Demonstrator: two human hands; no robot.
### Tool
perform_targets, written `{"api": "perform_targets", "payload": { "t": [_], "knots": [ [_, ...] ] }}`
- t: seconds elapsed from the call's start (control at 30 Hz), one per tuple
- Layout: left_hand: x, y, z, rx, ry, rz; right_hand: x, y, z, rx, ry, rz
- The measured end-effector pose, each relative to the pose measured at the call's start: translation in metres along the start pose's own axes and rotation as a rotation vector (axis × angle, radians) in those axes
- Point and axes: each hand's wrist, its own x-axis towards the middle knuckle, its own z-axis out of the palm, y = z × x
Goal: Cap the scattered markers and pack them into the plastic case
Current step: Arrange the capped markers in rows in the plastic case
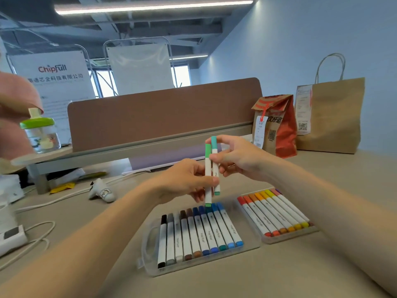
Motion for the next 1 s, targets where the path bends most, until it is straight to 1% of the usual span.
{"api": "perform_targets", "payload": {
  "t": [0.1,0.23,0.33,0.43,0.63,0.77,0.87,1.0],
  "knots": [
    [0.011,0.000,0.000,-0.118,0.022,0.016,0.000,0.000,-0.018,-0.027,0.042,0.059],
    [0.021,-0.010,0.008,-0.238,0.067,0.055,-0.010,0.020,-0.029,-0.084,0.047,0.176],
    [0.029,-0.013,0.017,-0.244,0.063,0.066,-0.016,0.036,-0.030,-0.082,0.056,0.239],
    [0.034,-0.013,0.021,-0.276,0.021,0.095,-0.021,0.039,-0.030,-0.078,0.047,0.259],
    [0.038,-0.021,0.020,-0.296,0.050,0.098,-0.024,0.044,-0.014,-0.146,-0.042,0.363],
    [0.040,-0.023,0.011,-0.325,0.078,0.086,-0.025,0.042,-0.011,-0.121,-0.049,0.378],
    [0.041,-0.024,0.007,-0.336,0.058,0.073,-0.025,0.041,-0.013,-0.069,-0.047,0.382],
    [0.041,-0.025,0.003,-0.338,0.033,0.051,-0.025,0.041,-0.009,-0.100,-0.110,0.436]
  ]
}}
